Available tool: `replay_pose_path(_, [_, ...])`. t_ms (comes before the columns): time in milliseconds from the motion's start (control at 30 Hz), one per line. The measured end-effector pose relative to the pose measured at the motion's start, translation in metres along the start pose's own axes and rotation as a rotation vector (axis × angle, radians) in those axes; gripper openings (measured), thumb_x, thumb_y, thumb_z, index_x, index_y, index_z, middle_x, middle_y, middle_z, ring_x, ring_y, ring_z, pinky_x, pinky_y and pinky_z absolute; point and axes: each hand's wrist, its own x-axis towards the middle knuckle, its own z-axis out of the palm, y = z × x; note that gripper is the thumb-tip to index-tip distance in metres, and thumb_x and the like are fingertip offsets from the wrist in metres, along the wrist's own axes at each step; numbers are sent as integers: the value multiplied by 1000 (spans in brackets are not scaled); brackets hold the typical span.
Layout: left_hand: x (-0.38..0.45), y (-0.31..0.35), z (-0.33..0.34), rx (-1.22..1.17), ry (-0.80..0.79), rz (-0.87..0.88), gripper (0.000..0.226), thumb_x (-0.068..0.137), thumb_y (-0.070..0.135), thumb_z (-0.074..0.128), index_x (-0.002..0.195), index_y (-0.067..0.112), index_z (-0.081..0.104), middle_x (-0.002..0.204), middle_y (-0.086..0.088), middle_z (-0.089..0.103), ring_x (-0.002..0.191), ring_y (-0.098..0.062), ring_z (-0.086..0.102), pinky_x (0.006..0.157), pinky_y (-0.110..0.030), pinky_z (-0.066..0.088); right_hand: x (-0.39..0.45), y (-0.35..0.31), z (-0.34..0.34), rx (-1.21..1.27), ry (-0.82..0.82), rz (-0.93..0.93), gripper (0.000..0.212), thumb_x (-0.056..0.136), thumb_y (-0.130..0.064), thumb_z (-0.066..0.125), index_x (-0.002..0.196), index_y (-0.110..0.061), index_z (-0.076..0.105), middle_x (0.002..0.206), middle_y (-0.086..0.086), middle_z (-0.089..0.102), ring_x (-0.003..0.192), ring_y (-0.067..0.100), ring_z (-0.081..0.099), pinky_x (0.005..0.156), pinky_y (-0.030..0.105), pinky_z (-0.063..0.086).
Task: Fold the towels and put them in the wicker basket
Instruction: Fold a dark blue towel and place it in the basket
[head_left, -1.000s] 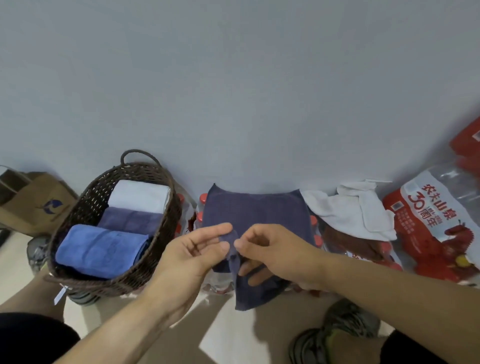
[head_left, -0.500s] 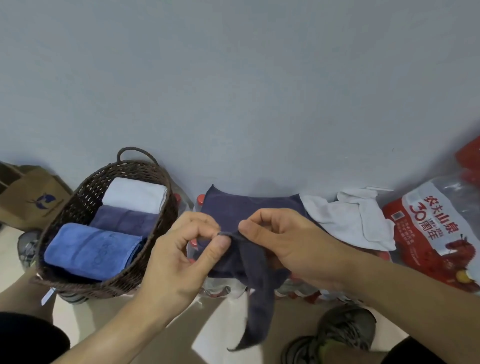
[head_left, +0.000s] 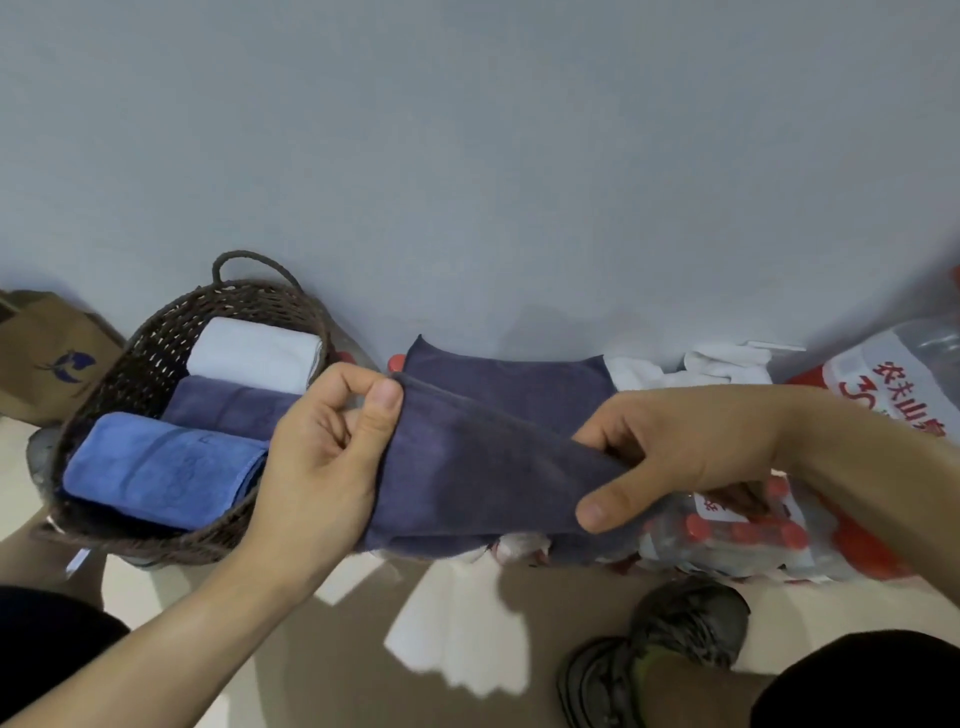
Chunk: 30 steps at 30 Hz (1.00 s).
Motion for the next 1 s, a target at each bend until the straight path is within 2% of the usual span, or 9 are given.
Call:
replay_pose_path(67, [0,-5,-1,24,20,-22,21,91,43,55,79,26,59,59,7,60,56,-2,54,53,-14,45,-4,13,-7,-22,-56,77,31,86,-33,75,105,-9,72,101,24,71,92,44,67,85,54,53])
replay_pose_path(100, [0,-6,-1,31,27,-31,21,91,43,56,80,25,59,58,7,60,55,-3,54,52,-15,45,-7,20,-12,-62,-72,127,26,85,-32,77,102,-12,73,95,16,74,85,31,70,77,38,57])
replay_pose_path(200, [1,-9,-1,46,52,-39,21,91,41,58,81,23,60,56,7,61,53,-2,56,52,-14,45,-19,39,-26,-152,-97,272,12,84,-25,78,93,-21,73,82,-1,75,69,5,67,58,13,48])
replay_pose_path(333, [8,-12,-2,92,102,-58,22,89,40,57,80,20,60,51,10,58,50,0,52,51,-11,43,-36,64,-42,-75,-72,414,16,83,-13,76,96,-7,71,83,10,73,66,13,65,61,25,50])
replay_pose_path(467, [17,-14,-6,157,124,-180,27,90,44,60,77,21,62,60,-11,66,57,-10,57,54,-20,46,-53,78,-53,250,24,247,21,89,-9,65,109,-2,70,103,22,71,88,25,69,73,31,55])
replay_pose_path(567, [24,-12,-8,36,128,-302,26,92,38,62,71,22,66,67,-7,68,63,-13,58,61,-28,46,-59,85,-60,505,256,101,34,87,-8,60,121,-5,65,110,24,68,90,29,69,70,32,58])
replay_pose_path(767, [41,-25,-10,68,49,-353,19,92,34,64,90,17,70,80,-13,74,73,-21,66,74,-40,51,-41,91,-60,750,696,-50,34,80,-16,65,112,-5,72,108,11,74,87,17,72,65,25,59])
replay_pose_path(867, [64,-50,-5,281,27,-290,17,93,30,64,88,16,70,80,-7,74,71,-14,65,71,-30,52,-16,95,-60,799,926,-26,18,92,-20,63,90,-12,79,104,4,75,88,14,70,71,27,59])
replay_pose_path(1000, [101,-93,5,589,30,-214,18,95,32,57,85,18,63,74,4,66,71,-13,61,67,-28,41,26,110,-61,670,1099,112,23,101,-18,53,92,-14,73,102,7,73,90,21,66,72,35,56])
